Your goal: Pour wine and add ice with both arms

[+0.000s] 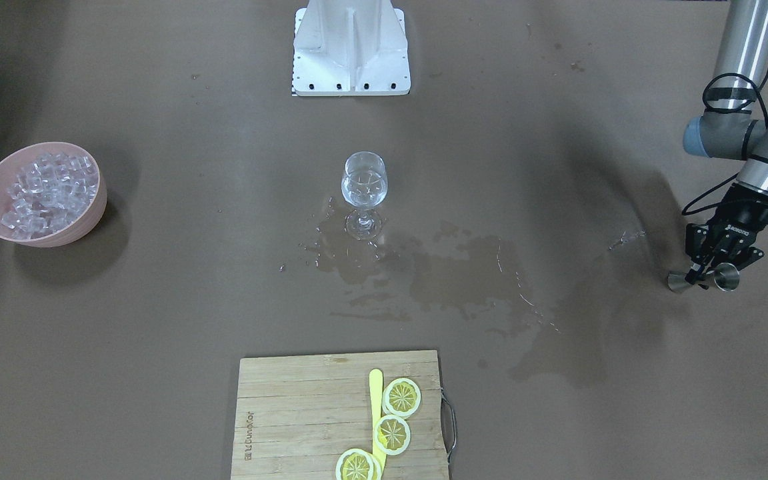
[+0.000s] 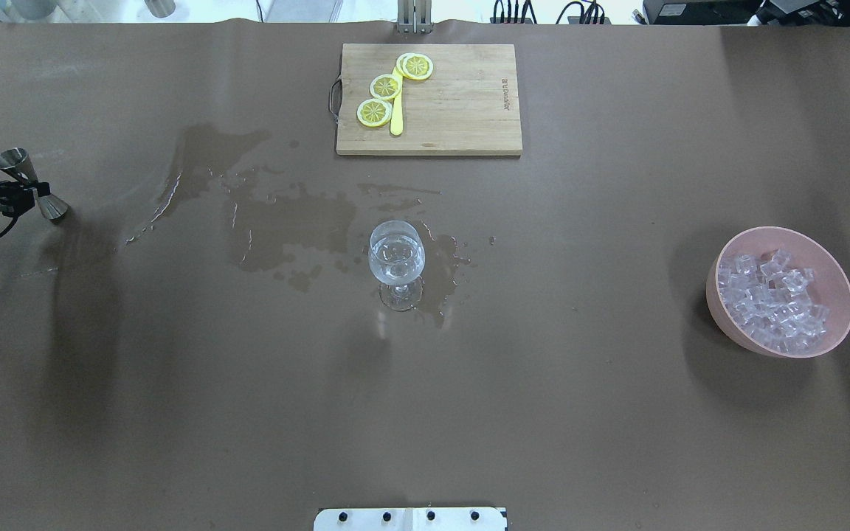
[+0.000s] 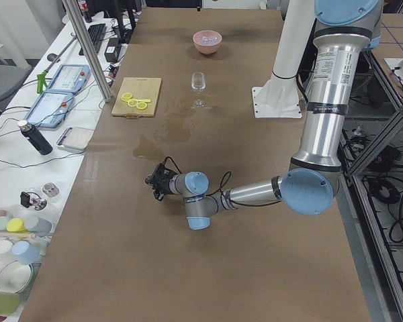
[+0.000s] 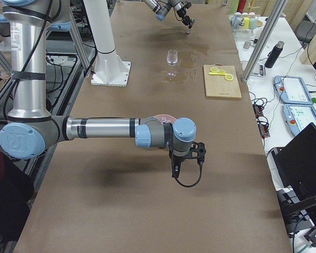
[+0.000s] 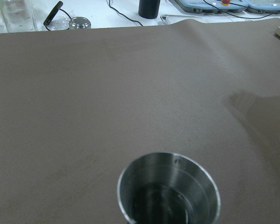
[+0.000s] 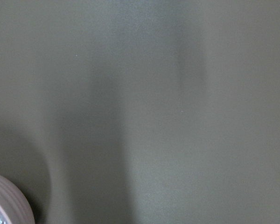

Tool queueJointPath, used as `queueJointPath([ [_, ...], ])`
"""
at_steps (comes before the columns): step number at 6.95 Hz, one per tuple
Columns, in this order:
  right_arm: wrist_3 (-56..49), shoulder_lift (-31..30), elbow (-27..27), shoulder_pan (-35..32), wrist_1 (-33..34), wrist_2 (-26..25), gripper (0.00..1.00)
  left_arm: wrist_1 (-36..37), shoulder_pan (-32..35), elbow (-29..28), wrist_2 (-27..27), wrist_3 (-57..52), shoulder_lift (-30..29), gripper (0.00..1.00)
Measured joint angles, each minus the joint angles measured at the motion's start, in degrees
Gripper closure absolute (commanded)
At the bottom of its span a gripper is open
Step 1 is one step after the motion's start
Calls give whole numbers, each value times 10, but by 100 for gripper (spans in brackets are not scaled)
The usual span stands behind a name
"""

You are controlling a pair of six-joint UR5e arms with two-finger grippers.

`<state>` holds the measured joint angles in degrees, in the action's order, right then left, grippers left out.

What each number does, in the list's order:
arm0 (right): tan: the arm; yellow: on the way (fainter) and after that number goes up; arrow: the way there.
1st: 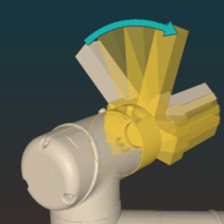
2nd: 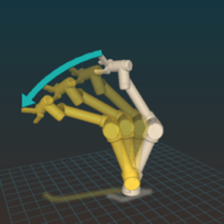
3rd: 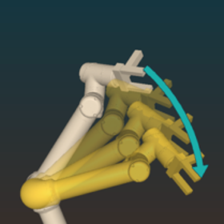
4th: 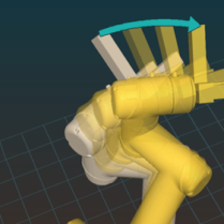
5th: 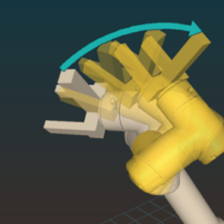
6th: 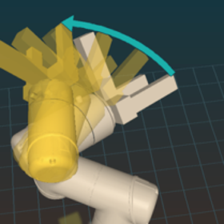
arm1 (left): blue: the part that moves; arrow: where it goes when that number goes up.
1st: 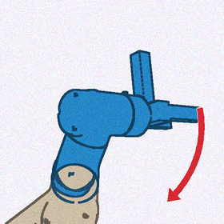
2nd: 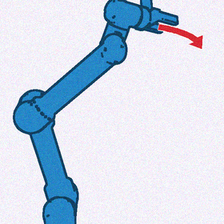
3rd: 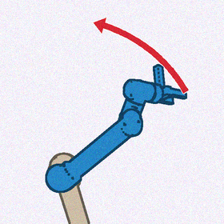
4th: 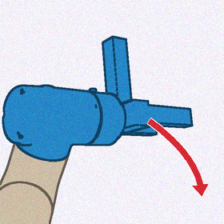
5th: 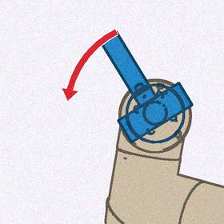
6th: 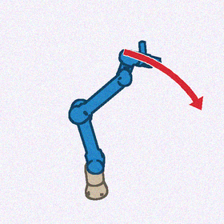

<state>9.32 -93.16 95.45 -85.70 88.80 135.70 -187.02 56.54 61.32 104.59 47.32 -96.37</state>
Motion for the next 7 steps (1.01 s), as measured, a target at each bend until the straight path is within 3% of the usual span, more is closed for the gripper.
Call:
queueJointPath([
  [4,0,-1,0,0,0,0,0,0,0,8,0,3,0,86],
  [7,0,0,1,0,0,0,0,0,0,25,0,2,0,93],
])
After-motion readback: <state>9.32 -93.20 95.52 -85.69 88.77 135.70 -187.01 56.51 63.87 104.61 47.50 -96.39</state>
